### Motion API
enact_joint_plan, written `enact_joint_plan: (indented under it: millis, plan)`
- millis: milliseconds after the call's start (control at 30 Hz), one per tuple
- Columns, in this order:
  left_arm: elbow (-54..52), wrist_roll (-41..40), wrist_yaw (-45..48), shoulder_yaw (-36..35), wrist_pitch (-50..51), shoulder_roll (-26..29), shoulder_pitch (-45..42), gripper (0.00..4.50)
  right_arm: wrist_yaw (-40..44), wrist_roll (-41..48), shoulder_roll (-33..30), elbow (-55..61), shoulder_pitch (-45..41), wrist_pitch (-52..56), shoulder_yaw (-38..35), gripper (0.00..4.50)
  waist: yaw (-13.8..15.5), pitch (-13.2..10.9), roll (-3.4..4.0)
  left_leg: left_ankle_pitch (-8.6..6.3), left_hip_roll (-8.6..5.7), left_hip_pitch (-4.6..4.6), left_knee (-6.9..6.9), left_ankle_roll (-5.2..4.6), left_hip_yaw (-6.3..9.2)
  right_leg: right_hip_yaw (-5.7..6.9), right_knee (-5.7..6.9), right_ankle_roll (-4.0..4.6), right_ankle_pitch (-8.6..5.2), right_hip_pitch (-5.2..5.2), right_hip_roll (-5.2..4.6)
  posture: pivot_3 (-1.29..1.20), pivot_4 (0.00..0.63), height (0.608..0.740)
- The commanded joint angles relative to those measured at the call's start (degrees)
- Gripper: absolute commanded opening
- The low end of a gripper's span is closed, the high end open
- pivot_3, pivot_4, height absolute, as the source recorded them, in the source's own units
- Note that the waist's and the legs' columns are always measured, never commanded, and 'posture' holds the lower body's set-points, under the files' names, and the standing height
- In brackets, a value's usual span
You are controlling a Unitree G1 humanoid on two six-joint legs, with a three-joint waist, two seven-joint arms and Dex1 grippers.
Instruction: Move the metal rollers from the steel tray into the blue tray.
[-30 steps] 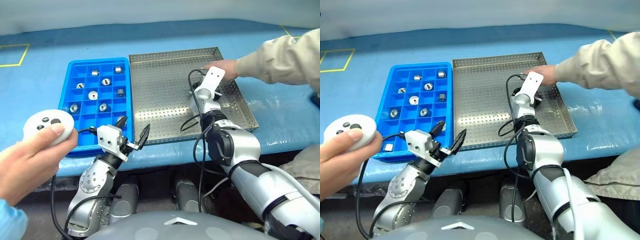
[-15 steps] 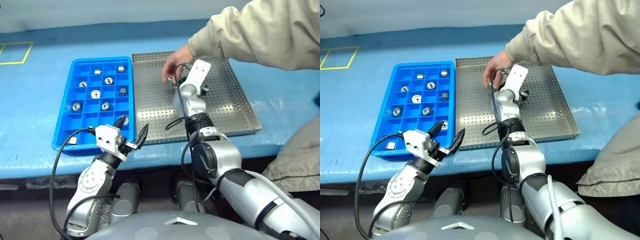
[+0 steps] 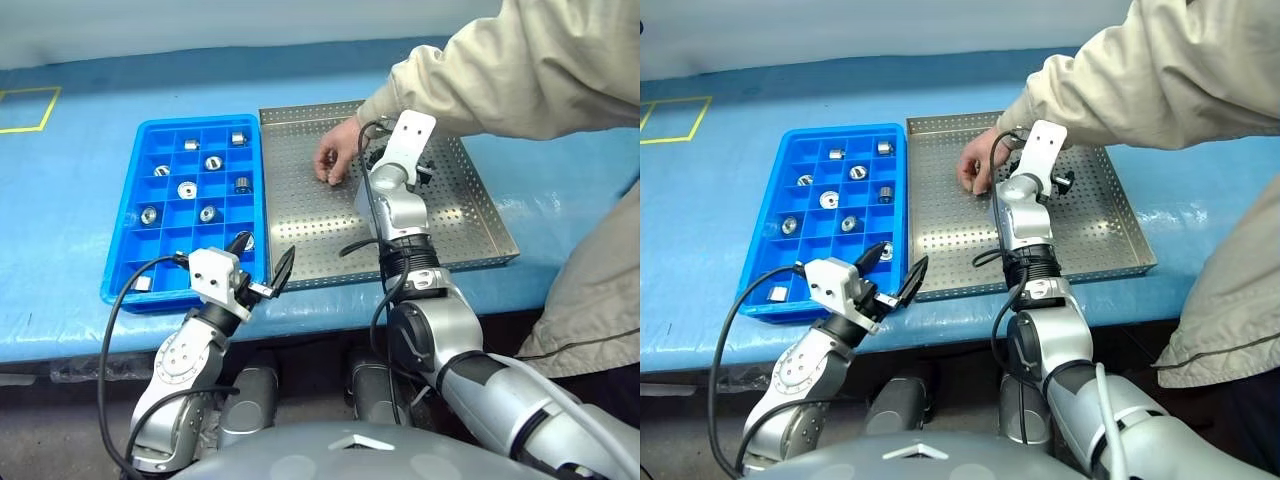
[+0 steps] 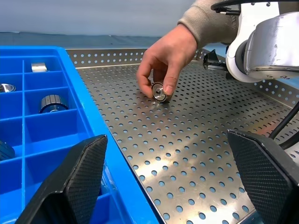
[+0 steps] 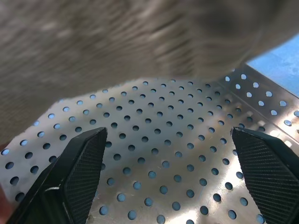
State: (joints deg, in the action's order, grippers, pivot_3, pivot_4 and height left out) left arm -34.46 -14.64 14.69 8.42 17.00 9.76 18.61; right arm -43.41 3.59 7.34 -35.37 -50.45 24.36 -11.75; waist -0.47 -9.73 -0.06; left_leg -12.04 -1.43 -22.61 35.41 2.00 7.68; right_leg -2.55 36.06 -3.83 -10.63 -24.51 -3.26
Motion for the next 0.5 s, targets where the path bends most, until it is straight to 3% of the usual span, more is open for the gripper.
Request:
enact_joint_plan:
  millis: [33, 500]
  plan:
    - [-1.4, -0.4, 0.1, -0.2, -0.4, 0.1, -0.4, 4.5, -0.4, -0.8, 2.1, 2.4, 0.2, -0.1, 0.7, 4.47, 0.0, 0.0, 0.0, 0.0, 0.0, 0.0, 0.0, 0.0, 0.0, 0.0, 0.0, 0.0, 0.0, 0.0, 0.0, 0.22, 0.15, 0.74]
    - [-1.3, -0.4, -0.1, -0.2, 0.1, 0.0, -1.4, 4.5, -0.5, -1.3, 2.9, 6.4, 4.0, 2.9, 1.3, 4.47, 0.0, 0.0, 0.0, 0.0, 0.01, 0.0, 0.0, 0.0, -0.02, -0.01, -0.01, -0.01, 0.0, 0.0, 0.0, 0.22, 0.15, 0.74]
